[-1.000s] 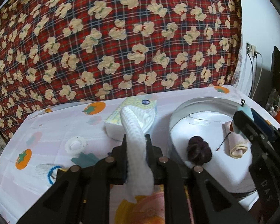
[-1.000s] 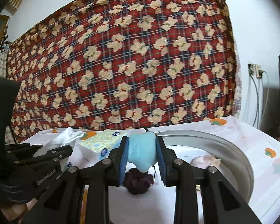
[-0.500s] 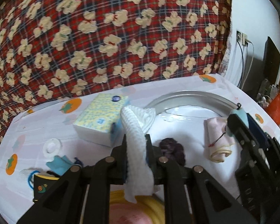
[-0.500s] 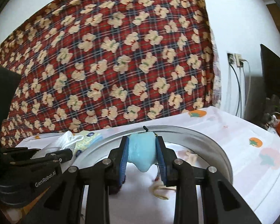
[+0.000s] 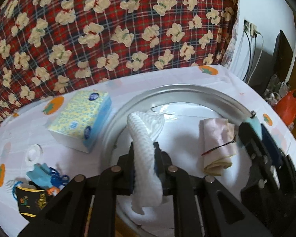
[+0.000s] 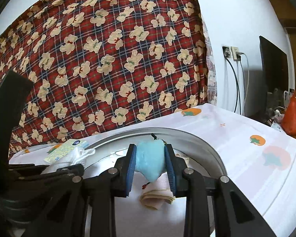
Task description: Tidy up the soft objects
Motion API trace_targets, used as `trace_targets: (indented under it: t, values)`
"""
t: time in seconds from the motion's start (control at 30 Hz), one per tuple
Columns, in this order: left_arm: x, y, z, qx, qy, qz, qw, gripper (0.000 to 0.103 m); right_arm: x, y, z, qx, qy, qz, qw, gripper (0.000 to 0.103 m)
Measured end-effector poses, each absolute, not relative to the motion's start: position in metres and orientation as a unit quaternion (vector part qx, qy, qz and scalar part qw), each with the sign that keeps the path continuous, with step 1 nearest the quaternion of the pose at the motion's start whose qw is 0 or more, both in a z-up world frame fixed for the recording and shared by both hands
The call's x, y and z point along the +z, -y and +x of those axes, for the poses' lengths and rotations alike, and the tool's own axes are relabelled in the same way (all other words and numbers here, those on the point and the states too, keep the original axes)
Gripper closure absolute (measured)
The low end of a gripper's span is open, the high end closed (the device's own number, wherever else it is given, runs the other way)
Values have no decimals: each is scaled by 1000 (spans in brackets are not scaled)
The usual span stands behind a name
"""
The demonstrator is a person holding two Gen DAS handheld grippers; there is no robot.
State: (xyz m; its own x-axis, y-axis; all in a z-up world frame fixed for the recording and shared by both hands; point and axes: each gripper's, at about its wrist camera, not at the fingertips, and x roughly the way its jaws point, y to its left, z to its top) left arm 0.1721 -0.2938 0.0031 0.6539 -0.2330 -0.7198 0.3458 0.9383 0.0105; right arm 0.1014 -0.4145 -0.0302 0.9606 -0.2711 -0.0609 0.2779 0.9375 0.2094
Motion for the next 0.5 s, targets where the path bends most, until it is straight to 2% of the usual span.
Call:
trace_targets:
  t: [0.07, 0.13, 0.17, 0.37, 0.4, 0.5]
  values:
    - [3, 298, 174, -166, -388, 73, 904, 89, -31, 417, 102, -141, -17, 115, 983, 69]
    - [3, 301, 177, -169, -393, 74, 901, 78, -31, 420, 103, -144, -22, 123, 982, 67]
    - [3, 300, 178, -168, -395, 70, 901, 66, -31, 422, 103, -144, -23, 125, 981, 60]
    - [9, 287, 177, -155, -383, 69, 908, 43, -32, 423, 96, -157, -10, 129, 979, 38]
    - [10, 283, 176, -152, -380, 68, 910, 42, -31, 422, 95, -157, -7, 127, 979, 34]
    - [18, 267, 163, -152, -357, 65, 919, 37, -30, 417, 91, -153, 4, 117, 981, 30]
